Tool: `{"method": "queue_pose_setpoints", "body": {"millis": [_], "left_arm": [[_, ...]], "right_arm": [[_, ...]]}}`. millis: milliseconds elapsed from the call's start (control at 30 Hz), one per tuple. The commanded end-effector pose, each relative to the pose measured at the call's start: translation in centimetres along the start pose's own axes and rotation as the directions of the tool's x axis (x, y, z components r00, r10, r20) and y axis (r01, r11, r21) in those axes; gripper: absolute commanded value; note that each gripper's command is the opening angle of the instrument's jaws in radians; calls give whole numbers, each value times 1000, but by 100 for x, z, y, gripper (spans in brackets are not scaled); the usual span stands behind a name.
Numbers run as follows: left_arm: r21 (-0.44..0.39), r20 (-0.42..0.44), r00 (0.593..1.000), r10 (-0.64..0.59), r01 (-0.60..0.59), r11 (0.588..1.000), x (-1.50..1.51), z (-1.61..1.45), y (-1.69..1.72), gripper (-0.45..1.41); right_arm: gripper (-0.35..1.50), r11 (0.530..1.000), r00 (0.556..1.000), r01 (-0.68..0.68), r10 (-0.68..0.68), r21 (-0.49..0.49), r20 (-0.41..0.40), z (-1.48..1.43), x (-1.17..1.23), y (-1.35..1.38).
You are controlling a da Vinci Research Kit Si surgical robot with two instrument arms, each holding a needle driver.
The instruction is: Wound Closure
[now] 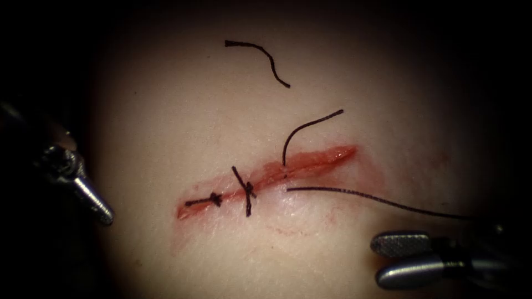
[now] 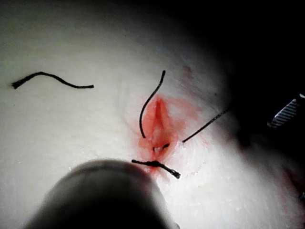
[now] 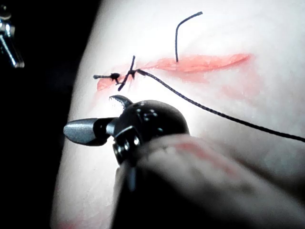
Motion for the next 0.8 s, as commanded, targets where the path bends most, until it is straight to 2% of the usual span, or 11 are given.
{"method": "queue_pose_setpoints", "body": {"millis": [33,100,133,233,267,333,467,567,667,700,800], "left_arm": [[-1,-16,1000,22,-22,1000,7,4,0,-3],[-3,-46,997,67,-67,998,17,3,8,-1],[-5,-61,995,74,-75,997,21,2,11,-1],[-8,-106,987,120,-121,993,34,2,20,2],[-6,-119,983,140,-141,990,38,2,22,2],[-6,-146,977,154,-157,988,46,3,25,2],[-17,-167,972,164,-169,985,53,6,28,2],[-21,-172,972,162,-169,985,52,8,29,2],[-21,-173,972,162,-168,986,53,8,29,2],[-24,-174,971,161,-168,985,53,8,29,2],[-27,-176,971,161,-168,985,53,8,30,2]], "right_arm": [[54,1000,1000,4,-5,-27,-22,14,-10,9],[29,996,1000,8,-11,-85,-24,30,-12,21],[29,993,999,9,-13,-120,-35,39,-12,28],[7,978,995,-2,-20,-206,-102,68,-6,51],[-20,970,991,-9,-23,-243,-130,78,-4,61],[-32,956,985,-8,-42,-294,-165,90,-4,75],[-15,924,974,5,-92,-382,-209,105,-15,100],[-6,903,979,34,-116,-428,-166,110,-25,109],[14,894,983,37,-114,-446,-147,116,-31,113],[2,896,983,42,-117,-443,-143,117,-34,114],[-13,905,985,57,-120,-422,-125,120,-43,115]]}}
